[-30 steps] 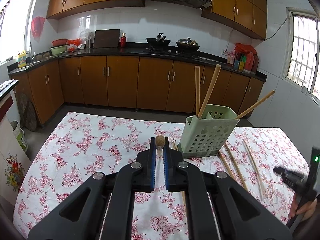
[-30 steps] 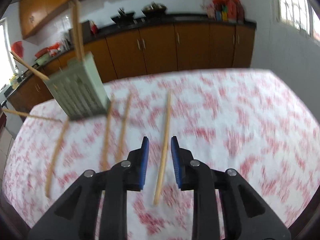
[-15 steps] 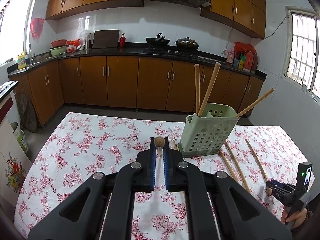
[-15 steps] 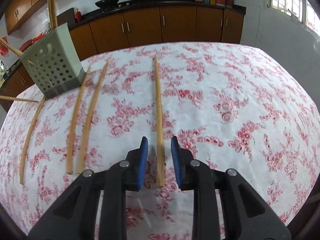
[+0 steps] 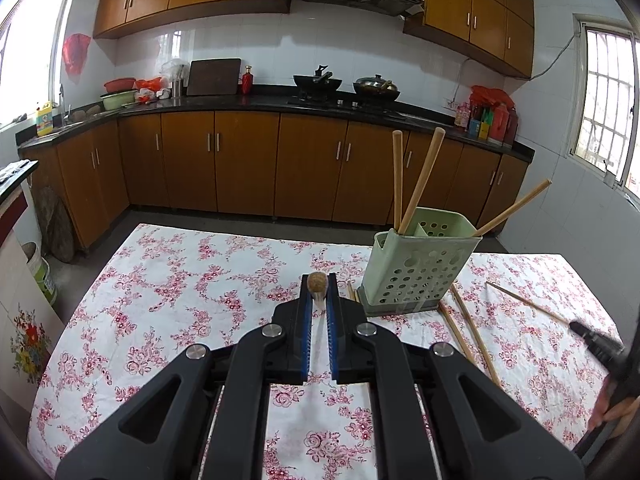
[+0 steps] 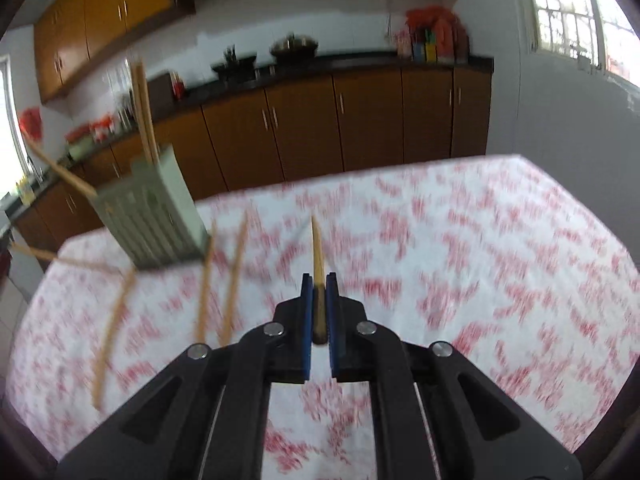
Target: Organize utensils
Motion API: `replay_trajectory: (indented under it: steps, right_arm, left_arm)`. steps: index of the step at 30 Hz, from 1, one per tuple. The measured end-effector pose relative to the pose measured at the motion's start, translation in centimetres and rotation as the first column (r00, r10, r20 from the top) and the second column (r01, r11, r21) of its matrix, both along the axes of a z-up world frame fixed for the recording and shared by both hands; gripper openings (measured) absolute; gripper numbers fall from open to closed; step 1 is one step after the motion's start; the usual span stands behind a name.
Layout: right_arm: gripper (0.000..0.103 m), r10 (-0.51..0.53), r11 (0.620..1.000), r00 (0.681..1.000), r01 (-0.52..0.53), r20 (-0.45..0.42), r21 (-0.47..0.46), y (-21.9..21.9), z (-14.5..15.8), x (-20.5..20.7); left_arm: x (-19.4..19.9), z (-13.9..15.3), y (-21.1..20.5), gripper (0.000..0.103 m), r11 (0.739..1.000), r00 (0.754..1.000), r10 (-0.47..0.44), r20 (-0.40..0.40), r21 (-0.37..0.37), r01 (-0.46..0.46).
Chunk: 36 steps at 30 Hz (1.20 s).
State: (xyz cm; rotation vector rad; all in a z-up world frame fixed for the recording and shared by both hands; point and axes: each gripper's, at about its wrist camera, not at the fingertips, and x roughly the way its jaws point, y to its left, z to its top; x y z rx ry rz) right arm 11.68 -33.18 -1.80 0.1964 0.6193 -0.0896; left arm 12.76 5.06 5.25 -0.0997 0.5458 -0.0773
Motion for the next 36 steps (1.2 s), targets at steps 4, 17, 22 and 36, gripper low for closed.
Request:
replay_trajectory:
  steps: [4,17,22,36]
  right_arm:
    - [0.008,-0.004,1.0,0.996,0.002,0.092,0.018,-0.5,2.5,-0.2]
    - [0.007,0.04,0.999,0.974,-0.041,0.223,0.001,0.7,8.2,-0.2]
    - [0.007,0.101,0.994,0.959,-0.106,0.266,0.003,1.9,11.8,-0.6]
    - [0.007,0.213,0.968,0.863,-0.25,0.459,0.022,6.3,20.0,-0.2]
  left_arm:
    - [0.0,0.0,-0.1,0.007,1.0,1.0,0.0,0.0,0.0,0.0]
    - [-0.4,1.5,-0.8,0.007,0.999,0.999,-0.029,0.038,0.015,0.029]
    - [-1.0,2.9,-1.2,0.007,0.999,0.997,-0.054,0.062,0.004,0.054]
    - [-1.2,11.3,-5.4,0.007,0.994,0.954,-0.095,0.283,-0.029,0.107]
